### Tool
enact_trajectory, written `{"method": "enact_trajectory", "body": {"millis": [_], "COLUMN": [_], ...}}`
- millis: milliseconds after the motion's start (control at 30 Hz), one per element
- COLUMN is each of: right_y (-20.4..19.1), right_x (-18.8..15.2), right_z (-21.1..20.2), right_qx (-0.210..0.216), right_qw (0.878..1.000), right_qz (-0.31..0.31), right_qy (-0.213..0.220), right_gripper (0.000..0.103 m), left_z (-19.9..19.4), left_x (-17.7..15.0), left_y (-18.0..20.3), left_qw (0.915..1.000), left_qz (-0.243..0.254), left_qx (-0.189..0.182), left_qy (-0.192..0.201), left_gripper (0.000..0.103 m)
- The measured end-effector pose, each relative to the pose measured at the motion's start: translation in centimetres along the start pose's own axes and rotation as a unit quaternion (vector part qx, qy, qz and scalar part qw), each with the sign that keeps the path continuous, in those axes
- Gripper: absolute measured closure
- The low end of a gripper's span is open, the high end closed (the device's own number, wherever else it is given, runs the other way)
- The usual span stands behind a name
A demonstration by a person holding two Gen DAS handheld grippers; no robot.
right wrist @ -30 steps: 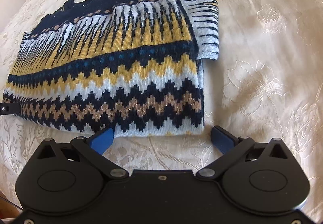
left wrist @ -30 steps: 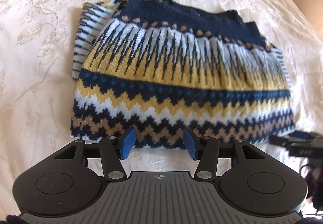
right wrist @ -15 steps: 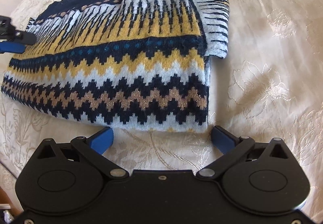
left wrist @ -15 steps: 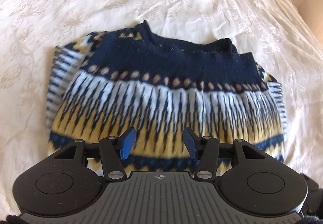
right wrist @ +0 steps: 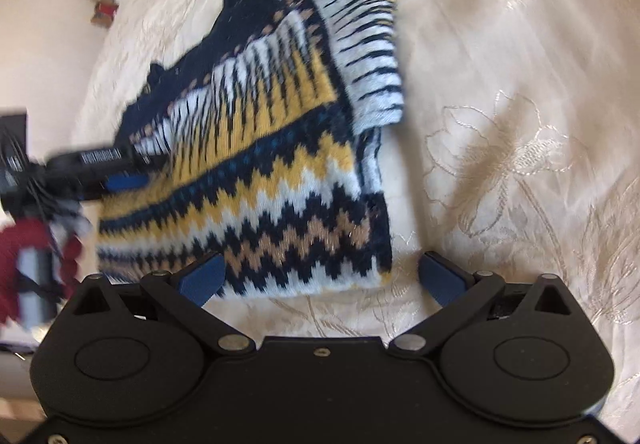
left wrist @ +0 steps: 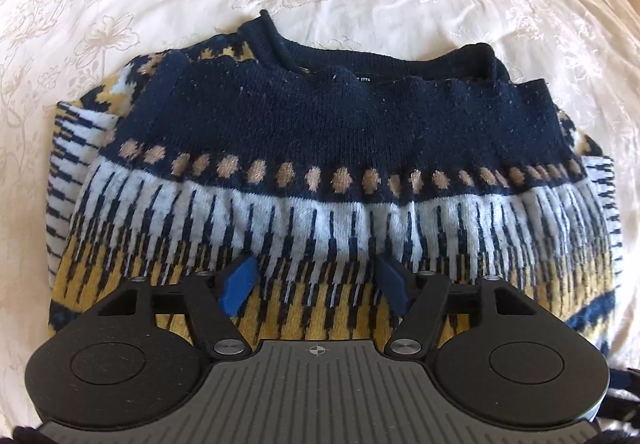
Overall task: Fold small clothes
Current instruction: 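Grasp one side edge of the folded sweater with the right gripper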
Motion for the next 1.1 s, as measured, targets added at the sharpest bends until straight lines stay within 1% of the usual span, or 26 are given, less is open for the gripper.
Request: {"method": "enact_trajectory", "body": {"millis": [100, 200, 333, 533, 700, 933, 1100], "right_y": [0.3, 0.3, 0.3, -0.1, -0.6, -1.2, -1.4], "right_x": [1.5, 3.0, 5.0, 7.3, 9.0, 10.3, 11.0], "right_z": [-0.4, -0.6, 0.2, 1.7, 3.4, 4.9, 5.7], "right_qx": [0.035, 0.051, 0.059, 0.073, 0.08, 0.093, 0.1], "right_qw": [0.999, 0.997, 0.997, 0.997, 0.996, 0.995, 0.994], "right_qz": [0.034, 0.038, 0.034, 0.019, 0.01, 0.006, 0.019], "right_qy": [0.021, 0.036, 0.038, 0.033, 0.028, 0.032, 0.032], "right_gripper": [0.0, 0.0, 0.0, 0.0, 0.0, 0.0, 0.0], "left_z": [0.2, 0.5, 0.8, 1.5, 1.8, 2.2, 2.2], "left_x": [0.3, 0.4, 0.5, 0.9, 1.0, 1.4, 1.7], "left_y": [0.2, 0.4, 0.3, 0.2, 0.2, 0.7, 0.7], "left_qw": [1.0, 0.9999, 0.9999, 1.0, 1.0, 0.9999, 0.9998], "left_qz": [0.004, 0.006, 0.003, 0.005, 0.005, 0.004, -0.001], "left_qx": [0.003, 0.003, 0.0, -0.002, -0.001, 0.012, 0.004], "left_qy": [0.006, 0.01, 0.012, 0.004, 0.003, -0.008, -0.021], "left_gripper": [0.03, 0.026, 0.022, 0.019, 0.014, 0.013, 0.013]}}
Point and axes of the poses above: each gripper's, at about its wrist camera, not at the fingertips, and z roughly the way its jaws point, y to its right, x to its top, the point moved 10 cm from there along z, roughly the way its jaws point, and after that the axes turned 15 degrees about x, right-handed, at the moved point
